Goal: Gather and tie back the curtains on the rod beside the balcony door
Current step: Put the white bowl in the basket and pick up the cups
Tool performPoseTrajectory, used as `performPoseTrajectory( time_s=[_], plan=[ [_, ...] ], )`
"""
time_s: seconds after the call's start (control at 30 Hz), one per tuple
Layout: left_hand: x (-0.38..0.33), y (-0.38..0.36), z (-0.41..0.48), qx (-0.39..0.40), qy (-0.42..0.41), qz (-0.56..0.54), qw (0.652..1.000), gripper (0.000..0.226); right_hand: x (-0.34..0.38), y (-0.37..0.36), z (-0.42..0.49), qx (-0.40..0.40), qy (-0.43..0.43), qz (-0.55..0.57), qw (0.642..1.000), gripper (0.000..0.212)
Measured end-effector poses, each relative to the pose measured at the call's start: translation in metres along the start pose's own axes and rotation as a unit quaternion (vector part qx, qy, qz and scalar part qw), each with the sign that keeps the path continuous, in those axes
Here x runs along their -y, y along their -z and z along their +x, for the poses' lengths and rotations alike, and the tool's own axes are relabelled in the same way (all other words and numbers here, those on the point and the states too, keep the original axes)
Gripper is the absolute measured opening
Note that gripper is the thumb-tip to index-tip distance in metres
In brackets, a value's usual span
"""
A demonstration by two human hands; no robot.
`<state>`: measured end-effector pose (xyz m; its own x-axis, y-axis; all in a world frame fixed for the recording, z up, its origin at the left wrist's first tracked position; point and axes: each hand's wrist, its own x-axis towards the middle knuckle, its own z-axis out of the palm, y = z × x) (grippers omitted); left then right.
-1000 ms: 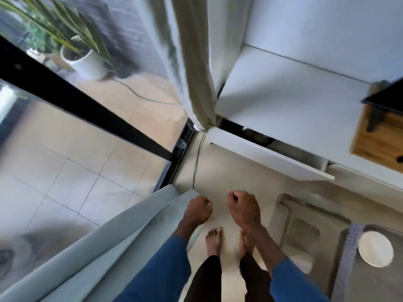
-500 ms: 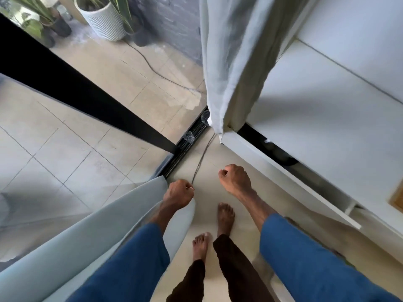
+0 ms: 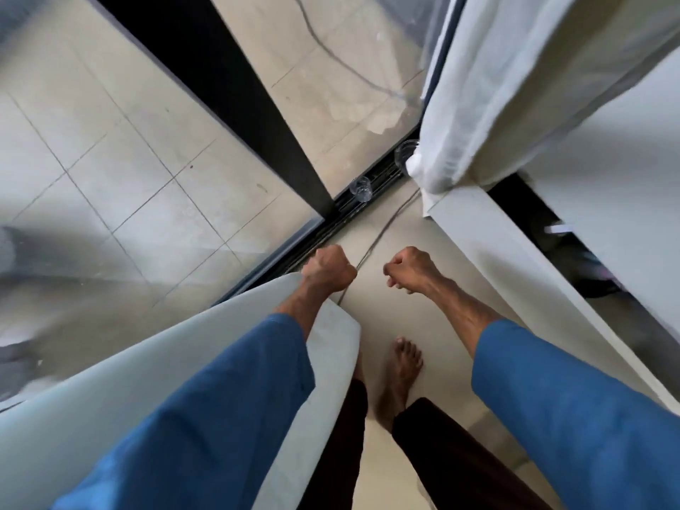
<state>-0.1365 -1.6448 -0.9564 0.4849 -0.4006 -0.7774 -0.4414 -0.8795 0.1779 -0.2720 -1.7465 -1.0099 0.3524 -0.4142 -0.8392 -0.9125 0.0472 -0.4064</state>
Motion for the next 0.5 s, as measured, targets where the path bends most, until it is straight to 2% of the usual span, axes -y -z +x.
performPoseTrajectory(
  time_s=[0.13,0.27,0.5],
  plan=[
    [0.009,-0.022,0.034,-0.009,0.014,-0.010,1.000,0.029,0.003,-0.009,0.049,-0.015,-0.023,0.042,0.999,0.018],
    [0.014,-0.041,0.085,-0.024,0.021,-0.024,0.999,0.028,0.015,-0.016,0.115,-0.055,-0.004,0.064,0.996,0.022],
    [0.022,-0.067,0.167,-0.036,0.003,-0.035,0.999,0.024,0.043,-0.033,0.230,-0.144,0.047,0.126,0.980,0.052]
  ],
)
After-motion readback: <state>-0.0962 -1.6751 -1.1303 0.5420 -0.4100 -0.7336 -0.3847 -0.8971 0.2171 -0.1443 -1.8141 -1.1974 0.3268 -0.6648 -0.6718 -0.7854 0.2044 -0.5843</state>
